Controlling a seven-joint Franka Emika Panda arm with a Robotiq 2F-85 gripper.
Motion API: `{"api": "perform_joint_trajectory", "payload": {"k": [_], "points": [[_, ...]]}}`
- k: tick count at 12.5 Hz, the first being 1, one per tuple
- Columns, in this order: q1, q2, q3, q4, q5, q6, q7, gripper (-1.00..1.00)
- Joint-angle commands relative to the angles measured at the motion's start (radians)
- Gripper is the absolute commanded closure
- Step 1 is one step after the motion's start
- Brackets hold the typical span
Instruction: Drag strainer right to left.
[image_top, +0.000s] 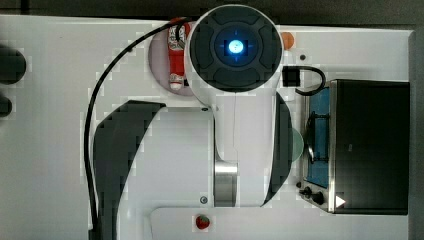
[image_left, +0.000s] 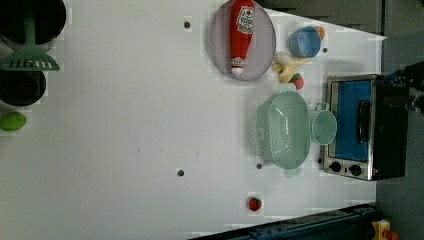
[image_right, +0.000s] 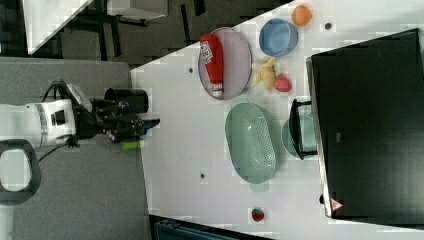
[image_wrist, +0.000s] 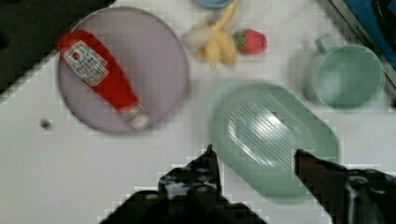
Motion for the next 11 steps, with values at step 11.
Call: {"api": "perform_joint_trajectory", "payload": {"k": [11], "points": [[-0.024, -0.283, 0.0, -0.404, -0.033, 0.004, 0.206, -1.0]]}}
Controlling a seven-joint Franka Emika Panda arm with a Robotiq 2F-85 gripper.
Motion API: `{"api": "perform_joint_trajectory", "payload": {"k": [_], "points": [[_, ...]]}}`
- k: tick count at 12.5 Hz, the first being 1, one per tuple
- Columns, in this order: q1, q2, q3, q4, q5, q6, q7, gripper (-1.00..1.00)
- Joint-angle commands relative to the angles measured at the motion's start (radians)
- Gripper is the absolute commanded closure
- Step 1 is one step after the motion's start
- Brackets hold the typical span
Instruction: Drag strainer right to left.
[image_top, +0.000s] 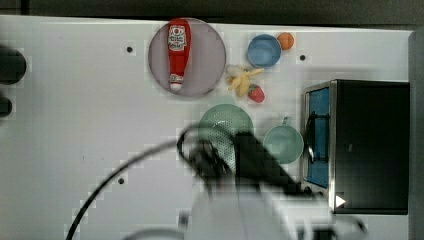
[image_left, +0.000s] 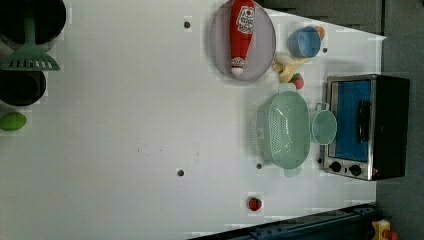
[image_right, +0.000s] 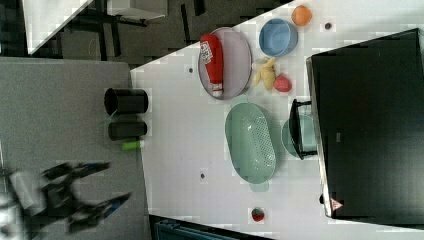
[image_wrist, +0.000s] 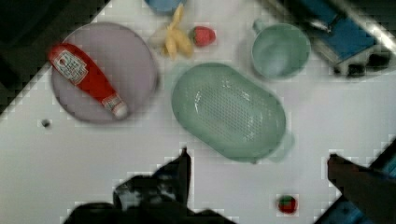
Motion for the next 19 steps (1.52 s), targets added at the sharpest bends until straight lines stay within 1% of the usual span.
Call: {"api": "perform_joint_trajectory", "payload": {"k": [1, 4, 6, 8, 11, 15, 19], "points": [[-0.018, 0.194, 0.0, -0.182, -0.015, 0.139, 0.137, -1.0], [-0.019, 0.339, 0.002, -0.279, -0.015, 0.414, 0.338, -1.0], [-0.019, 0.443, 0.001, -0.316, -0.015, 0.588, 0.45, -1.0], [-0.019, 0.535, 0.001, -0.333, -0.015, 0.721, 0.542, -1.0], [-0.018, 0.65, 0.002, -0.353, -0.015, 0.826, 0.689, -1.0], [-0.007, 0.773, 0.02, -0.373, -0.015, 0.966, 0.69, -1.0], [0.013, 0.816, 0.037, -0.388, -0.006, 1.004, 0.729, -1.0]]}}
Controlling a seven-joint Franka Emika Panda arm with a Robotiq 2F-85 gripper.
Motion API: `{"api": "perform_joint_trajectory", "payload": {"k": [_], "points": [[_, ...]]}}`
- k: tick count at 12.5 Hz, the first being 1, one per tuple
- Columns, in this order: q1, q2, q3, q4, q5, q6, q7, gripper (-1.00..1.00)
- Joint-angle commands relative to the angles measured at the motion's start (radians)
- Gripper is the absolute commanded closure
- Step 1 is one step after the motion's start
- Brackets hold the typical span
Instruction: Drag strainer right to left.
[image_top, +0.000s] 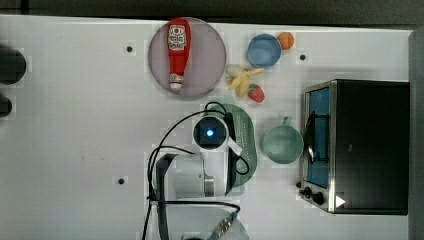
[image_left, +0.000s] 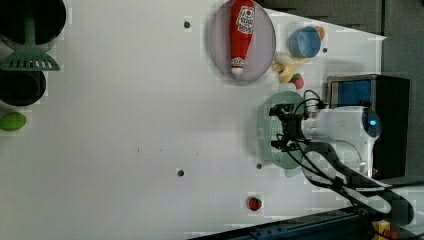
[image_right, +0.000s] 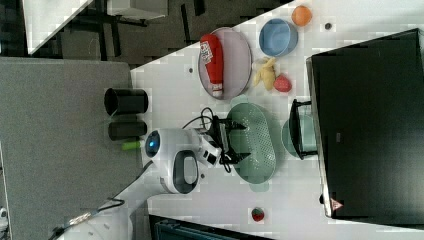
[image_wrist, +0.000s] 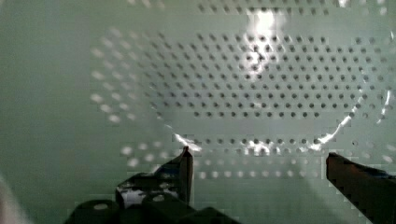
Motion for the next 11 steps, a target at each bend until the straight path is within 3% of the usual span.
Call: {"api": "perform_joint_trajectory", "payload": {"k": [1, 6, 11], "points": [[0.027, -0.01, -0.003, -0.014, -0.01, 0.001, 0.133, -1.0], [0.089, -0.01, 0.041, -0.013, -0.005, 0.003, 0.177, -1.0], [0.173, 0.012, 0.087, 0.017, 0.06, -0.002, 0.3, -1.0]]}}
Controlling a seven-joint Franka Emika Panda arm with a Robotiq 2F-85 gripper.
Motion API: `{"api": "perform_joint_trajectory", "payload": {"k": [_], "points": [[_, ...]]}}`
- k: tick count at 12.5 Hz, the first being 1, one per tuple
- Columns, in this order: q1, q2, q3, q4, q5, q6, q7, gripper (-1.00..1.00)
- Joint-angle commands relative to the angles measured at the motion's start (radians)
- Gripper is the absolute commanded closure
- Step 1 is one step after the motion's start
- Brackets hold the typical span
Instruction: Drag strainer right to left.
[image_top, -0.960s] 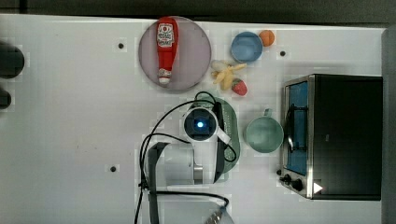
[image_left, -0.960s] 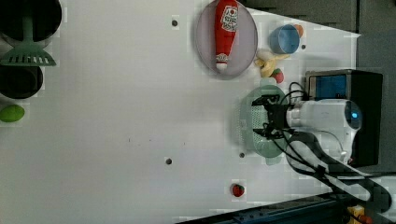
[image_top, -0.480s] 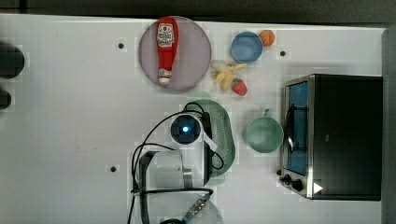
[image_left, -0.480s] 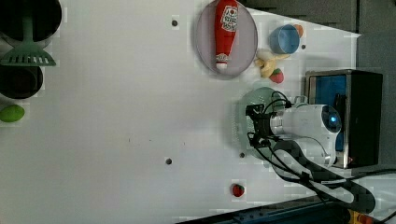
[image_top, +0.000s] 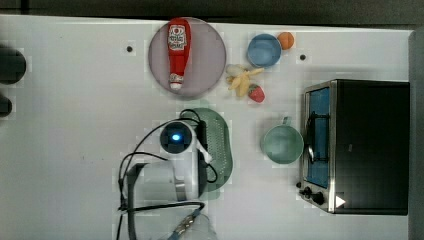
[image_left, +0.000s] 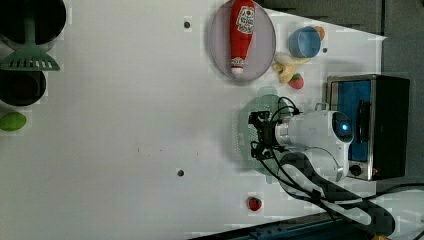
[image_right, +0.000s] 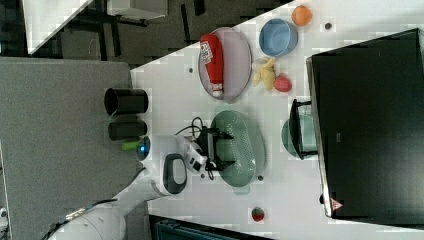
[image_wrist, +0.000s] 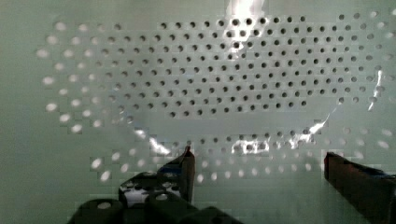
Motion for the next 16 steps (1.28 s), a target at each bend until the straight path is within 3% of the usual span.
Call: {"api": "perform_joint_trajectory", "payload": {"k": [1, 9, 16], "points": [[0.091, 0.008, 0.021, 0.033, 0.013, 0.008, 0.125, -1.0], [0.237, 0.092, 0.04, 0.18, 0.139, -0.03, 0.165, -1.0], [0.344, 0.133, 0.04, 0.266, 0.147, -0.054, 0.293, -1.0]]}}
